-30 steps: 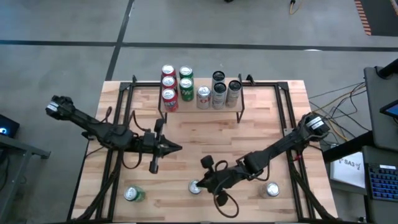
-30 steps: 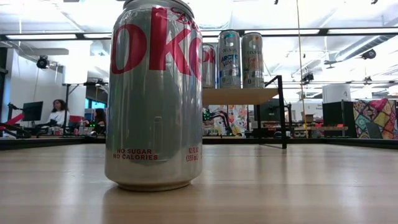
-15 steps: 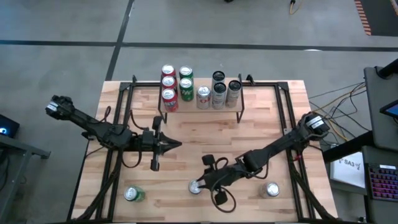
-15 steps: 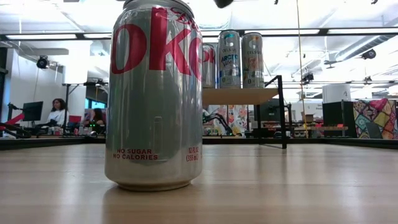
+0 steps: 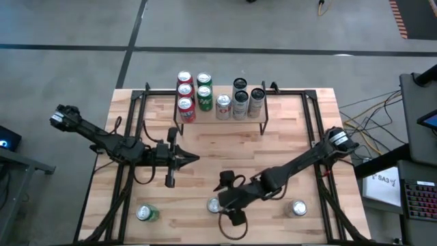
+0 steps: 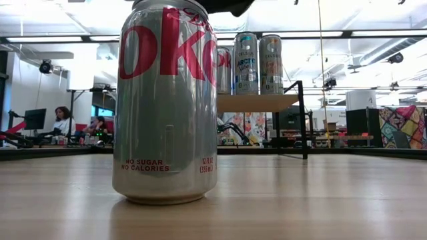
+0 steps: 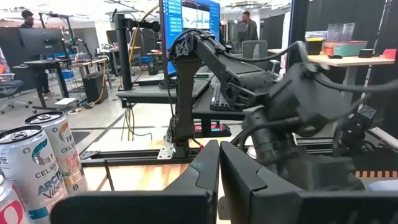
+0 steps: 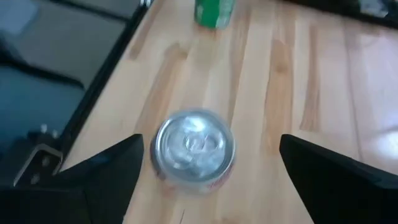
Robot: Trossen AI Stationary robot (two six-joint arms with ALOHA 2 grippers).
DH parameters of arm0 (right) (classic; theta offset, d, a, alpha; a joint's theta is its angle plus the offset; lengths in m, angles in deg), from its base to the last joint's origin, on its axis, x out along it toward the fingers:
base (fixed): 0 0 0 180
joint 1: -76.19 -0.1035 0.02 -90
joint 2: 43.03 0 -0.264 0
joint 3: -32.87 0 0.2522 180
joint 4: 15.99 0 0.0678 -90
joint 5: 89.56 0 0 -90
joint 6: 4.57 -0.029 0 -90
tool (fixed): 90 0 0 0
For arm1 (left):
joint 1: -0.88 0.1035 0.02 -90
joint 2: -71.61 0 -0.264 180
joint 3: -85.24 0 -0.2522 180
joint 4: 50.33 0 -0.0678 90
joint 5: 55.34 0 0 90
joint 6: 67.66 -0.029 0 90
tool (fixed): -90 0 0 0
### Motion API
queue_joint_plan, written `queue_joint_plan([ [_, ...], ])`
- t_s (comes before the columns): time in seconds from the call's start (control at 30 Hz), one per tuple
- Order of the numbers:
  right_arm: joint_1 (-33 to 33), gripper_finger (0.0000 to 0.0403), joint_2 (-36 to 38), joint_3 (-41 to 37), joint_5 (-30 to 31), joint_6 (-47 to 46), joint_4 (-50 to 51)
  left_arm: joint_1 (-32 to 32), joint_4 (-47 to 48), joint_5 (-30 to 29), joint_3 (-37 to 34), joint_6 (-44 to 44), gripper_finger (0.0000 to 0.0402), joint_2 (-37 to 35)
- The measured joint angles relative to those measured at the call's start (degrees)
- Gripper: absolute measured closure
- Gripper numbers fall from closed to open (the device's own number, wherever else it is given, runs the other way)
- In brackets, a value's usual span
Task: Place canned beverage on shelf
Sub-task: Put the left silver soda can on the shelf aligned with the other silver soda can
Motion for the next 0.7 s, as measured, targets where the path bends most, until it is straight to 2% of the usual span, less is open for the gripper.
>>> queue_joint_plan([
  [0.33, 0.53, 0.0034, -6.08, 10.24, -0.86, 0.44, 12.33, 0.00, 0.02, 0.00, 0.00, -0.09, 0.0402, -0.02],
  [0.57, 2.43, 0.0034, -11.54, 17.49, -9.29, -0.06, 20.61, 0.00, 0.01, 0.00, 0.00, -0.15, 0.0402, -0.02],
  [0.7, 3.31, 0.0034, -12.41, 19.90, -11.12, 0.43, 21.78, 0.00, 0.05, 0.00, 0.00, -0.17, 0.0402, -0.02],
])
